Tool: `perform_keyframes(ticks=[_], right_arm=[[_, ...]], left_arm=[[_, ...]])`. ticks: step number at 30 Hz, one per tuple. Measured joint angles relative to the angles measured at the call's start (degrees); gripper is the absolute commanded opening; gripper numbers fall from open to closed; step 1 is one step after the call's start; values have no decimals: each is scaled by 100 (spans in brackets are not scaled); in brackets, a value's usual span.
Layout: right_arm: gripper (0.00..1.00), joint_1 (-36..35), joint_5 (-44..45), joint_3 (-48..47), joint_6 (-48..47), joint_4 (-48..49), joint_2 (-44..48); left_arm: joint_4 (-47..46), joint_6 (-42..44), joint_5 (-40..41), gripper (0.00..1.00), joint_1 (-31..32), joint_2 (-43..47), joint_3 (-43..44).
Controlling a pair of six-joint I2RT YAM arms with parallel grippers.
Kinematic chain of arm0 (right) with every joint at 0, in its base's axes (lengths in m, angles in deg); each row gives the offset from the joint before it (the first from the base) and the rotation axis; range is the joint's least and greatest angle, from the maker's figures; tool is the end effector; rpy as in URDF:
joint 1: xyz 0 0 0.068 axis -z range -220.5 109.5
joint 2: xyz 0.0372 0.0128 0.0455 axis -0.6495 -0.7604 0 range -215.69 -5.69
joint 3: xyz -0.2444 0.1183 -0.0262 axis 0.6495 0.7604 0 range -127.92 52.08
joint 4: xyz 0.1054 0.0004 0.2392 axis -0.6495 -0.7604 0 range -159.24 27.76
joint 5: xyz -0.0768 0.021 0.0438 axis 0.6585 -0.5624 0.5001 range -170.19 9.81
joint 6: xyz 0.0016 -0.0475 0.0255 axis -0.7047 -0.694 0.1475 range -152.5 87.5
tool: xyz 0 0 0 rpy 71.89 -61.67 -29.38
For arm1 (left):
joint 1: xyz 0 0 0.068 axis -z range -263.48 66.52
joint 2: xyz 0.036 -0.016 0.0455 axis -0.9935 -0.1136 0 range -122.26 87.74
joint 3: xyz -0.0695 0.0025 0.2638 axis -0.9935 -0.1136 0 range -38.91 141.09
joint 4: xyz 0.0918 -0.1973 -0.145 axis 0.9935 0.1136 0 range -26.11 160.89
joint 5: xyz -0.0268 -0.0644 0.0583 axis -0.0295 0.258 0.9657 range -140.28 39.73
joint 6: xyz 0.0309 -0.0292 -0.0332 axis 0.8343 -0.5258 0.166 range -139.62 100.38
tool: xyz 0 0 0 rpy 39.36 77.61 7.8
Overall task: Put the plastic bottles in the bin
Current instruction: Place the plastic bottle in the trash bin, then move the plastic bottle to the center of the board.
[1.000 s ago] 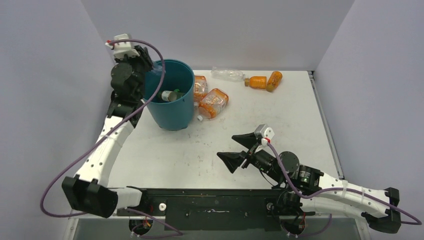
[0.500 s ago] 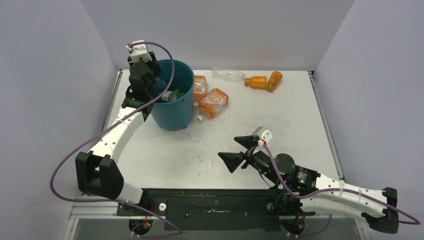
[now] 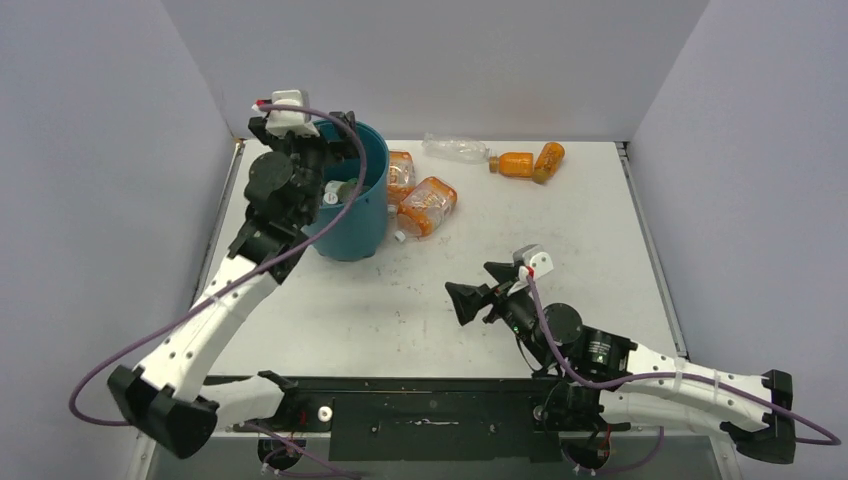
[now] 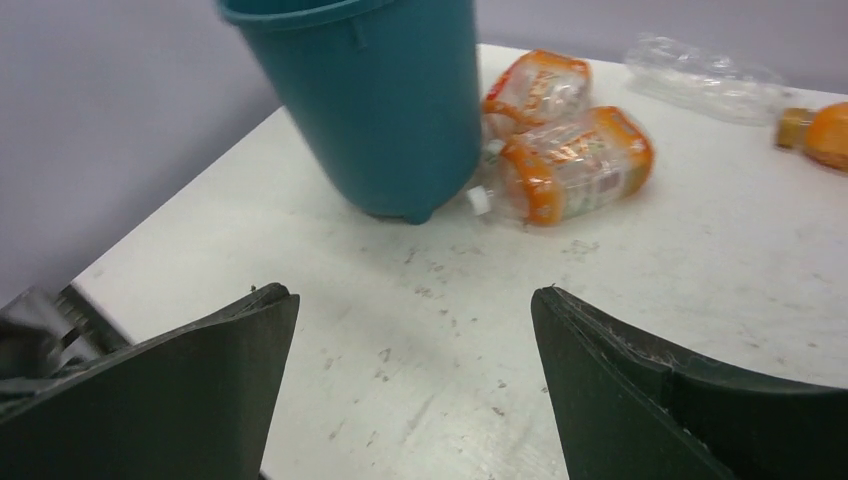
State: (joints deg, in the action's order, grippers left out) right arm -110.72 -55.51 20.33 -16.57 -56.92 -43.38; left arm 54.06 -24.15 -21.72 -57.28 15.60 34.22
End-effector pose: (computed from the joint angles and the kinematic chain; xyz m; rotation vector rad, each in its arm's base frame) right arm 0.0706 0.1523 0.3080 -0.4235 1.5881 0.8284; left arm 0.2646 -0.1112 0.4487 -0.1535 1.3977 -0.1008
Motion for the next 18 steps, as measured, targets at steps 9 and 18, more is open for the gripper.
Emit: perform_keyframes(ticks=[9,18], right_arm=[[90,2656,72,-1054,953,-476,-1556],[90,4863,-2238,-776,2511,872,-3971]], left_arm=[[256,-94,-1585,96,752,2256,-798],[1357,-125,-1803,96,769,3139,-2605]])
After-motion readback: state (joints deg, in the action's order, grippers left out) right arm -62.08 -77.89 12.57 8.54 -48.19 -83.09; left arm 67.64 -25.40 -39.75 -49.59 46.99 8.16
